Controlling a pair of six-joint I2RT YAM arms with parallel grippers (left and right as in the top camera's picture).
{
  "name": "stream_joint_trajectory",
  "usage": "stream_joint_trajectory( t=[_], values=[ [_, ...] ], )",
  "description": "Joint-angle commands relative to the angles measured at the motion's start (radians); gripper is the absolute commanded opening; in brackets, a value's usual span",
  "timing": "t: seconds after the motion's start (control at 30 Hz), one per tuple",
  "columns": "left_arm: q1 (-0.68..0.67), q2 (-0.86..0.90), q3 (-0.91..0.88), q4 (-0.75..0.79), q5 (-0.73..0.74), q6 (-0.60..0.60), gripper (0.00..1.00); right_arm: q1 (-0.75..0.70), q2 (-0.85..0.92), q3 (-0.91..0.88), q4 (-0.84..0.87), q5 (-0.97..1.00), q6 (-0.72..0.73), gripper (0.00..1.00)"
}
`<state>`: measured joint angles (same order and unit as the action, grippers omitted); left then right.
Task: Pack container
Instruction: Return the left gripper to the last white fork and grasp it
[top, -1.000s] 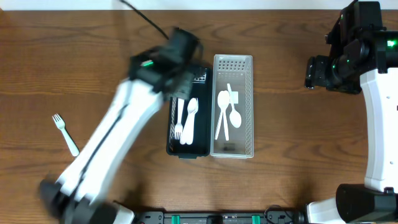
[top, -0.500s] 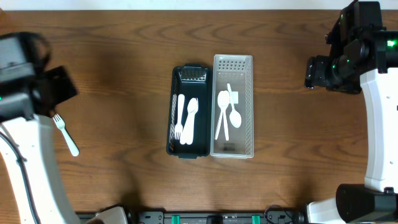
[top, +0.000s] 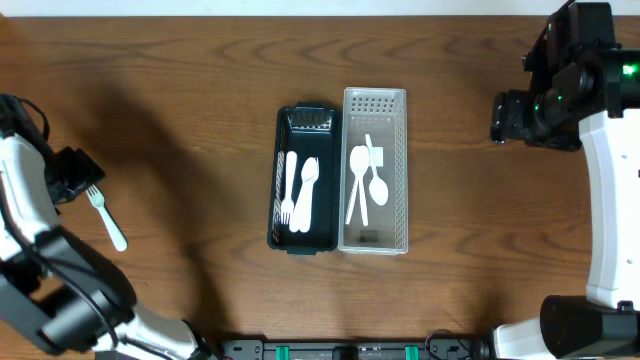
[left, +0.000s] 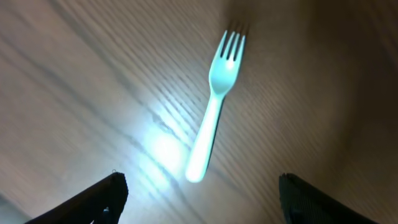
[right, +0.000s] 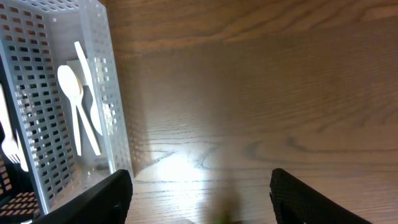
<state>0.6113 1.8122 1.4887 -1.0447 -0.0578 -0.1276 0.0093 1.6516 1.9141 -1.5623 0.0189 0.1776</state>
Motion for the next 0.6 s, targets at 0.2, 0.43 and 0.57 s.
stream_joint_trajectory(
  t=[0.2, 0.43, 0.57],
  values=[
    [0.012, 0.19, -0.003, 0.039, 0.029, 0.047, 0.81, -0.009, -0.015, 0.006, -0.001, 0.007, -0.01, 0.74],
    [0.012, 0.294, -0.004, 0.07, 0.126, 0.121, 0.8, -0.009, -0.015, 0.006, -0.001, 0.007, 0.001, 0.74],
    [0.012, 0.329, -0.005, 0.082, 0.134, 0.128, 0.8, -0.009, -0.015, 0.006, -0.002, 0.007, 0.009, 0.73]
  ],
)
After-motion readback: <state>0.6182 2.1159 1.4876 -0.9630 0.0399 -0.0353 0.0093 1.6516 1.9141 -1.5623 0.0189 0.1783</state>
